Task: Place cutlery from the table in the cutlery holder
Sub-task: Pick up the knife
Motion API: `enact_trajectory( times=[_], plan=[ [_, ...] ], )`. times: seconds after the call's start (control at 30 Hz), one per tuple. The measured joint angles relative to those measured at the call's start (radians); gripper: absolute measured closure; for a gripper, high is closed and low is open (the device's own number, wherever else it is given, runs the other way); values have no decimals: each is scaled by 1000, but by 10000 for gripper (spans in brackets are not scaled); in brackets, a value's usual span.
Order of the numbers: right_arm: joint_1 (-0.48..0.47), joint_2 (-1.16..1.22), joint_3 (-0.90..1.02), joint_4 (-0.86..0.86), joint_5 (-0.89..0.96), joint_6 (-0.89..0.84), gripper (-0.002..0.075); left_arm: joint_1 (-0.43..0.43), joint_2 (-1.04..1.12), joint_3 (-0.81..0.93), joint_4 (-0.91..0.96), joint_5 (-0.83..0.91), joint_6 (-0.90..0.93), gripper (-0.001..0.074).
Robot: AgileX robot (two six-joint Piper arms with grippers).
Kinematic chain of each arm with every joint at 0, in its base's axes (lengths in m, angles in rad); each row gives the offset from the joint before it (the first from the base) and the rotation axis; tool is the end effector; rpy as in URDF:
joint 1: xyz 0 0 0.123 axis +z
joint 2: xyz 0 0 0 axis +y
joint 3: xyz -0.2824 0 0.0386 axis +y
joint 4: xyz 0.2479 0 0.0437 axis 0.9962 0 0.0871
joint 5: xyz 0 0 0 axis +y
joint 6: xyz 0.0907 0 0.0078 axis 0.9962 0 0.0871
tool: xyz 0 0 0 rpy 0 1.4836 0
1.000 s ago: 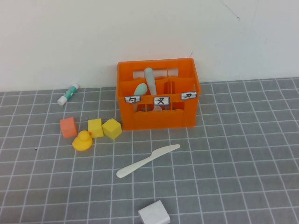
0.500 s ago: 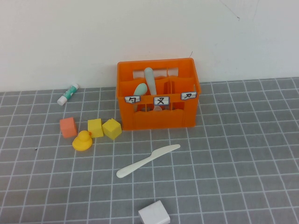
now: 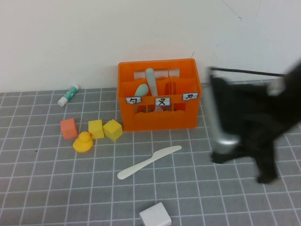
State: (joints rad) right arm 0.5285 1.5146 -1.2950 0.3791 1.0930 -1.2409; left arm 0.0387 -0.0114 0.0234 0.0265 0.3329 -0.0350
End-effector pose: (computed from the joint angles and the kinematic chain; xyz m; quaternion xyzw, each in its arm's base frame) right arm 0.2488 0.1800 0.3158 -0.7127 0.6567 0.1096 0.2208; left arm 0.0535 0.0029 0.1758 -0.0219 0.7918 0.0122 0.6103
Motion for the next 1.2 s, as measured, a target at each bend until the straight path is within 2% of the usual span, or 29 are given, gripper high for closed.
enact_trajectory(
  times=[0.17, 0.23, 0.37, 0.43, 0.53, 0.8, 1.2],
  plan=[
    [92, 217, -191, -90, 28, -40, 685, 0, 0, 0, 0, 0, 0, 736],
    [119, 307, -275, -90, 71, -46, 613, 0, 0, 0, 0, 0, 0, 736],
    [162, 463, -437, -130, 116, -76, 410, 0, 0, 0, 0, 0, 0, 736],
    [178, 535, -501, -173, 118, -108, 364, 0, 0, 0, 0, 0, 0, 736],
    [184, 612, -586, -204, 122, -158, 363, 0, 0, 0, 0, 0, 0, 736],
    [195, 772, -746, -261, 122, -205, 452, 0, 0, 0, 0, 0, -3, 736],
    [251, 895, -784, -272, 76, -197, 447, 0, 0, 0, 0, 2, -3, 736]
  ],
)
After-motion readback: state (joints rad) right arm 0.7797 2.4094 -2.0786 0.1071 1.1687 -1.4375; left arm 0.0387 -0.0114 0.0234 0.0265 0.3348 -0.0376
